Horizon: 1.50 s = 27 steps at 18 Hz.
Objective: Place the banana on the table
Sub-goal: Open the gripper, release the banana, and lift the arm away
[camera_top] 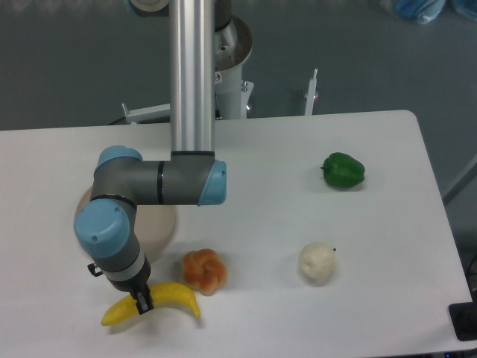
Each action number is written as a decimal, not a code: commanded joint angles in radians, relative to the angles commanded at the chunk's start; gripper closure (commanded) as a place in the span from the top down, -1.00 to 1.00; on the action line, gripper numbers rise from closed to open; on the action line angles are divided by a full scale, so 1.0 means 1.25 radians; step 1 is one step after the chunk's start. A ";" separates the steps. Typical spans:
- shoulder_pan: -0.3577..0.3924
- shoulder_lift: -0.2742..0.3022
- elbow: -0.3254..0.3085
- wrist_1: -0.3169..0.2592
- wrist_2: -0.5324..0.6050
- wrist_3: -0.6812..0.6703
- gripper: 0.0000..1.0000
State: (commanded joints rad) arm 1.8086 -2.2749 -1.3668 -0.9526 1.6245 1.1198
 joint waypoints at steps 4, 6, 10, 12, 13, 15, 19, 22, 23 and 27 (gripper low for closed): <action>0.000 0.021 0.003 -0.004 0.005 -0.017 1.00; 0.000 0.032 -0.001 -0.007 0.006 -0.026 1.00; 0.005 0.069 -0.006 -0.016 0.005 -0.028 1.00; 0.032 0.093 -0.009 -0.061 0.005 -0.028 1.00; 0.054 0.105 -0.009 -0.081 0.005 -0.028 1.00; 0.119 0.143 -0.010 -0.118 0.001 -0.027 1.00; 0.244 0.175 -0.009 -0.140 -0.005 -0.015 1.00; 0.321 0.193 -0.006 -0.213 -0.004 0.058 1.00; 0.343 0.196 -0.007 -0.232 -0.004 0.095 1.00; 0.427 0.210 -0.010 -0.291 0.001 0.167 1.00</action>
State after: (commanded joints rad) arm 2.3421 -2.0126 -1.3790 -1.3160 1.6260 1.3282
